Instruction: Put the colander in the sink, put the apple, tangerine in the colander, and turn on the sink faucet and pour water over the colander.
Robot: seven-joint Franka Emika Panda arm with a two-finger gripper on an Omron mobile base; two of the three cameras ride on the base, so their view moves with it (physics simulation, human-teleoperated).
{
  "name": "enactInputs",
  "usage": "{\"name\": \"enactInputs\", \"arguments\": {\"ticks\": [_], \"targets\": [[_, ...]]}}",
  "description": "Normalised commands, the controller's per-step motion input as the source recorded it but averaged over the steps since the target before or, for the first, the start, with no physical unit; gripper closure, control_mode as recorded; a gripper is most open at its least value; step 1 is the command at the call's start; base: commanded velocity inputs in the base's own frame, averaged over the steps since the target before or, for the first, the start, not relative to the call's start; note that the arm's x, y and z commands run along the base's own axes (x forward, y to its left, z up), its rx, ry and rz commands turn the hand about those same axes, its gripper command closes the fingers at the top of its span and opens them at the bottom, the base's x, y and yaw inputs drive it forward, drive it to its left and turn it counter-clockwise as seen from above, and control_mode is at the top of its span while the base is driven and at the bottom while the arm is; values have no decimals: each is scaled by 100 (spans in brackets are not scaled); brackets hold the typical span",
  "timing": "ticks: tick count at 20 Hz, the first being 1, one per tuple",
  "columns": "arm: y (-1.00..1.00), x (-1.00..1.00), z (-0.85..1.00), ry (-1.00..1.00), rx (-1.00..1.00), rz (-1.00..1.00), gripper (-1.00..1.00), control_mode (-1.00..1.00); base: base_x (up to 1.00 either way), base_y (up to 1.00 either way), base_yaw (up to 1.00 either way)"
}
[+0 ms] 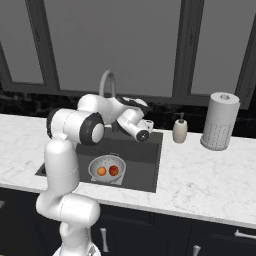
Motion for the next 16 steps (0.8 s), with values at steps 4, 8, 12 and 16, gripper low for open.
{"name": "enactInputs", "arguments": {"ticks": [4, 8, 12, 16], "targets": [[0, 26, 0, 0, 0, 0, -100, -100, 0, 0, 0], [1, 26, 0, 0, 0, 0, -100, -100, 0, 0, 0], [6, 19, -1, 0, 0, 0, -100, -100, 0, 0, 0], [14, 16, 0, 0, 0, 0, -100, -100, 0, 0, 0]]}}
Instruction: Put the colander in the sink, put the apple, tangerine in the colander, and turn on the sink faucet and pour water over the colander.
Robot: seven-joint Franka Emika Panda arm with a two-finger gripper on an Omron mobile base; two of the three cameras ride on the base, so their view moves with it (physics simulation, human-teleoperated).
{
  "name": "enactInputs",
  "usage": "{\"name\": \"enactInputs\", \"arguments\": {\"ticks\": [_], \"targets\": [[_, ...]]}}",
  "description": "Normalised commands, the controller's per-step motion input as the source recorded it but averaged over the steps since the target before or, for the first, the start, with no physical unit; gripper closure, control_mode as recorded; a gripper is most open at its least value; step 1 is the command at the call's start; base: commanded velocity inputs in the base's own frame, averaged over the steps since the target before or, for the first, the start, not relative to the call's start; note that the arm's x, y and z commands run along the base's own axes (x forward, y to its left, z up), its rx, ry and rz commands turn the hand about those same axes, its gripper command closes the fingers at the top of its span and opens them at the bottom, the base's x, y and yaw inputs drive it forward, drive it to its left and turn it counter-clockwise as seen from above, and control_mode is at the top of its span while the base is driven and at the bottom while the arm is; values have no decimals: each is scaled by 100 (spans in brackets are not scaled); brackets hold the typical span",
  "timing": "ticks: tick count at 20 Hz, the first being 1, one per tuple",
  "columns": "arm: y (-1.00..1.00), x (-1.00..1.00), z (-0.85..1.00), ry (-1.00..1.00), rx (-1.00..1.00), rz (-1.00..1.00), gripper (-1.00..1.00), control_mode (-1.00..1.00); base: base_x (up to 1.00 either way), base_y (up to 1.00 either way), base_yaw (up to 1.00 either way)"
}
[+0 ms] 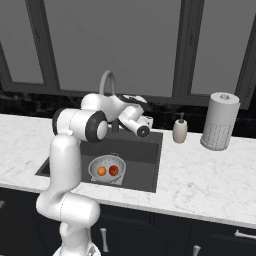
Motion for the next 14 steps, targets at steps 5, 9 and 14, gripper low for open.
{"name": "enactInputs", "arguments": {"ticks": [5, 9, 14], "targets": [[15, 18, 0, 0, 0, 0, -100, -100, 0, 0, 0], [13, 19, 0, 0, 0, 0, -100, -100, 0, 0, 0], [17, 13, -2, 0, 0, 0, -100, -100, 0, 0, 0]]}}
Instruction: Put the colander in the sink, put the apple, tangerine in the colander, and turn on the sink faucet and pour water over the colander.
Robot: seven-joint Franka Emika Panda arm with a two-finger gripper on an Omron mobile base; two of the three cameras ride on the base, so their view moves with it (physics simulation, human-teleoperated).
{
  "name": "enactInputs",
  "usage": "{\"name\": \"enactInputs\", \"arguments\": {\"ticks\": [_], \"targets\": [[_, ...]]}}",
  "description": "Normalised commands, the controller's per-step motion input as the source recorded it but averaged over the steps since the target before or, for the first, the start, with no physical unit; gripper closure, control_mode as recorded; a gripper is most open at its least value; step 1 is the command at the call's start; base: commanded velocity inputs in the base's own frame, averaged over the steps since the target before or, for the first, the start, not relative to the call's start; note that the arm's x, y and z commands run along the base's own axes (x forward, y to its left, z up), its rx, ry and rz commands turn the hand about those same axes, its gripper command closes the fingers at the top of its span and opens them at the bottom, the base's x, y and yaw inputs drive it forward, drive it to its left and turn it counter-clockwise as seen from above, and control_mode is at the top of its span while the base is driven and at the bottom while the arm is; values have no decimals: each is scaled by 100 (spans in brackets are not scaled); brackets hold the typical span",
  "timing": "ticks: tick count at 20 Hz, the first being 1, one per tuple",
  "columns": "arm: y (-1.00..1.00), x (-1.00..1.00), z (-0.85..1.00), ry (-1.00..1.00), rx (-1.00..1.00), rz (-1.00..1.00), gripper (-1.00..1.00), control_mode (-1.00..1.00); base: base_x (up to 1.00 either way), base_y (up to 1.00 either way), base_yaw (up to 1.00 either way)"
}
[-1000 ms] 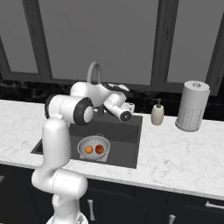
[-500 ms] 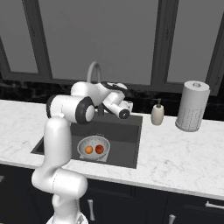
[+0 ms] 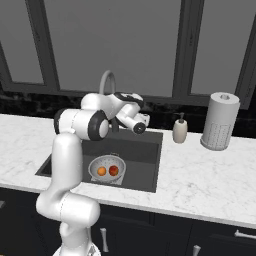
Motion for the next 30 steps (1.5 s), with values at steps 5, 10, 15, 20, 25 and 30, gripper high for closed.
{"name": "enactInputs", "arguments": {"ticks": [5, 10, 15, 20, 25, 30], "targets": [[9, 0, 0, 0, 0, 0, -100, -100, 0, 0, 0], [9, 4, 0, 0, 0, 0, -100, -100, 0, 0, 0], [12, 12, 0, 0, 0, 0, -100, -100, 0, 0, 0], [5, 9, 0, 0, 0, 0, -100, -100, 0, 0, 0], [1, 12, 0, 0, 0, 0, -100, -100, 0, 0, 0], [0, 6, 0, 0, 0, 0, -100, -100, 0, 0, 0]]}}
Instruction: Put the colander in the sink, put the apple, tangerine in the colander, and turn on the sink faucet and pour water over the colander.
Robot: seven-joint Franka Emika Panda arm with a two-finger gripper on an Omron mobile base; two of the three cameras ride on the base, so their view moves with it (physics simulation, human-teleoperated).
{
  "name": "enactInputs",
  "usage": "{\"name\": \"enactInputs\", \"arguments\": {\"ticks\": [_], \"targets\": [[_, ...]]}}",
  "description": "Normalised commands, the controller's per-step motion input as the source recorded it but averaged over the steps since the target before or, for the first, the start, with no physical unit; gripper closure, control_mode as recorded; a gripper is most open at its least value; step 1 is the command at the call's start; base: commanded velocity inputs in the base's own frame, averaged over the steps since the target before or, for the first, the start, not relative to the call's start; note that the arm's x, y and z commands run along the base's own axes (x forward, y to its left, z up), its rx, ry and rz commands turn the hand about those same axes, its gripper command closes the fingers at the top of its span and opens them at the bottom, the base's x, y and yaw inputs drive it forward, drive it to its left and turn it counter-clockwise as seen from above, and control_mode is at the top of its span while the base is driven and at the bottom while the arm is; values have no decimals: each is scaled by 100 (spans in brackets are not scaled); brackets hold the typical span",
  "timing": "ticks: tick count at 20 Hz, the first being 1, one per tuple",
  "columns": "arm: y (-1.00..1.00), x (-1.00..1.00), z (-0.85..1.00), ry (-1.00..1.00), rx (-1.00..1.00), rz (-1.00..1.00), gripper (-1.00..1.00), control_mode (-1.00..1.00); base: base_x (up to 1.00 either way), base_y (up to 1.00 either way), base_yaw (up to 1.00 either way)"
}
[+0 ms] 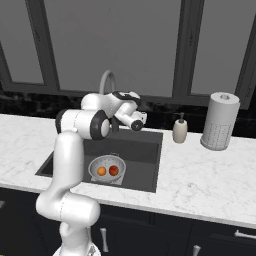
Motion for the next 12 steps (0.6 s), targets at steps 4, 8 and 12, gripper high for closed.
{"name": "enactInputs", "arguments": {"ticks": [4, 8, 12], "targets": [[0, 0, 0, 0, 0, 0, -100, -100, 0, 0, 0], [-19, 0, 0, 0, 0, 0, -100, -100, 0, 0, 0], [-30, 0, 0, 0, 0, 0, -100, -100, 0, 0, 0]]}}
